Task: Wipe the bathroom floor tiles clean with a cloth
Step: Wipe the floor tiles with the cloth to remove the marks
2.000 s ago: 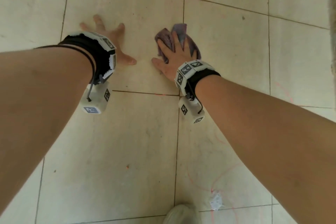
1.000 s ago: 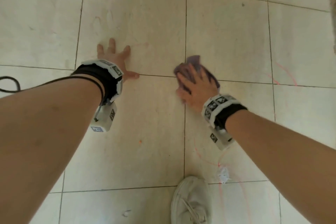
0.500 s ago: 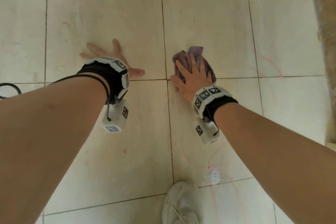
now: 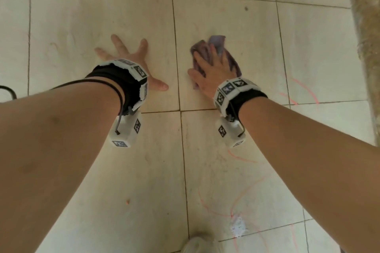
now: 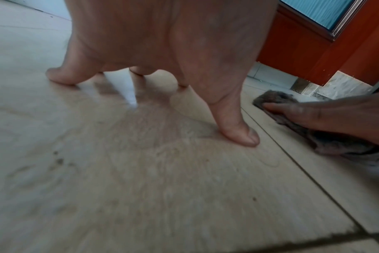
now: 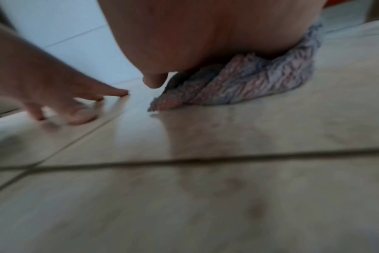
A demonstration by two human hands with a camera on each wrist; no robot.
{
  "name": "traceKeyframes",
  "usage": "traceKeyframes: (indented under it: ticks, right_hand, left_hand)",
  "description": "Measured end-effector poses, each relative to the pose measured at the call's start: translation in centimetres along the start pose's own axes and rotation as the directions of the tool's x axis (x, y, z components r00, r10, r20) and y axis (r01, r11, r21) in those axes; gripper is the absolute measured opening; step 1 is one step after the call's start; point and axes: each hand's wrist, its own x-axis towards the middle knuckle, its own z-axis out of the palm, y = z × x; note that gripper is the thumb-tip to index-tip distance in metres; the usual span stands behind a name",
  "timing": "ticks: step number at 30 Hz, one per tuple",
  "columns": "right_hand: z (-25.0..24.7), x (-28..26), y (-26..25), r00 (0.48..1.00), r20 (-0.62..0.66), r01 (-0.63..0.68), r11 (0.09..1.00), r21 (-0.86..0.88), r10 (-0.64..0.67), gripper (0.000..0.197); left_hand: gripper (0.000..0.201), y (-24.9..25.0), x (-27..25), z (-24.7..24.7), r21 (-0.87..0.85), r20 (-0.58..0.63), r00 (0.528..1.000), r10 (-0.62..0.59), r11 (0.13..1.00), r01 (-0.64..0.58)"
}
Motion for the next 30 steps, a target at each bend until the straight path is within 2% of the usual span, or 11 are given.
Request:
traceKeyframes:
  ticks: [2,4,8,10,15,19,22,24,26,28,30]
  right_hand:
    - [-1.1,1.6,2.0,0.997,-0.027,-0.075,0.997,0.030,0.075,0.065]
    - [-2.7,4.2,2.5,0.996,-0.070,-0.049,0.999,0.001,0.049,0.069]
    - [-6.7,9.1,-0.8,0.979,-0.069,-0.188,0.980,0.059,0.191,0.071]
    - [-7.1,10.6,-3.4,0.989,-0.043,-0.142,0.990,0.015,0.142,0.071]
    - [-3.4,5.6,-5.5,0.984,-0.015,0.175,0.984,-0.037,-0.176,0.066]
    - [-1.1,1.0,0.1,0.996,0.026,0.091,0.994,-0.068,-0.089,0.064]
    - [-3.6,4.3,2.9,0.997,-0.031,-0.069,0.996,-0.058,0.067,0.066]
    - [-4.6,7.3,2.1,0.997,-0.070,-0.048,0.996,-0.071,0.043,0.072]
    - [-3.9,8.4,-0.9,1.000,-0.021,-0.018,0.997,-0.074,0.017,0.077]
    - [-1.9,6.3,-3.5,0.999,0.027,0.047,0.998,-0.043,-0.046,0.080]
    - [0.1,2.5,-4.2,0.995,0.025,0.100,0.995,-0.016,-0.100,0.070]
  left_hand:
    - [0.135,0.0,0.5,-0.2,0.009,0.010,1.000,0.003,1.000,-0.003]
    - [0.136,-0.2,1.0,-0.2,0.022,0.018,1.000,0.007,1.000,-0.007]
    - [0.138,-0.1,1.5,-0.4,0.018,0.028,0.999,0.025,1.000,-0.025]
    - [0.139,-0.2,1.7,-0.5,0.037,0.035,0.999,0.026,0.999,-0.027]
    - [0.140,-0.1,2.1,-0.8,0.090,0.031,0.999,0.040,0.995,-0.042]
    - [0.134,0.1,1.3,-1.2,0.034,0.038,0.999,0.032,0.999,-0.033]
    - [0.134,0.0,1.1,-1.2,0.012,0.041,0.998,0.037,0.999,-0.038]
    - [0.132,0.0,1.1,-1.1,0.002,0.034,0.999,0.042,0.999,-0.042]
    - [0.131,0.0,1.1,-1.2,0.004,0.029,0.999,0.041,0.999,-0.041]
    - [0.131,0.1,1.2,-1.1,0.027,0.021,0.999,0.042,0.999,-0.043]
    - [0.131,0.1,1.2,-1.0,0.046,0.008,0.999,0.040,0.998,-0.040]
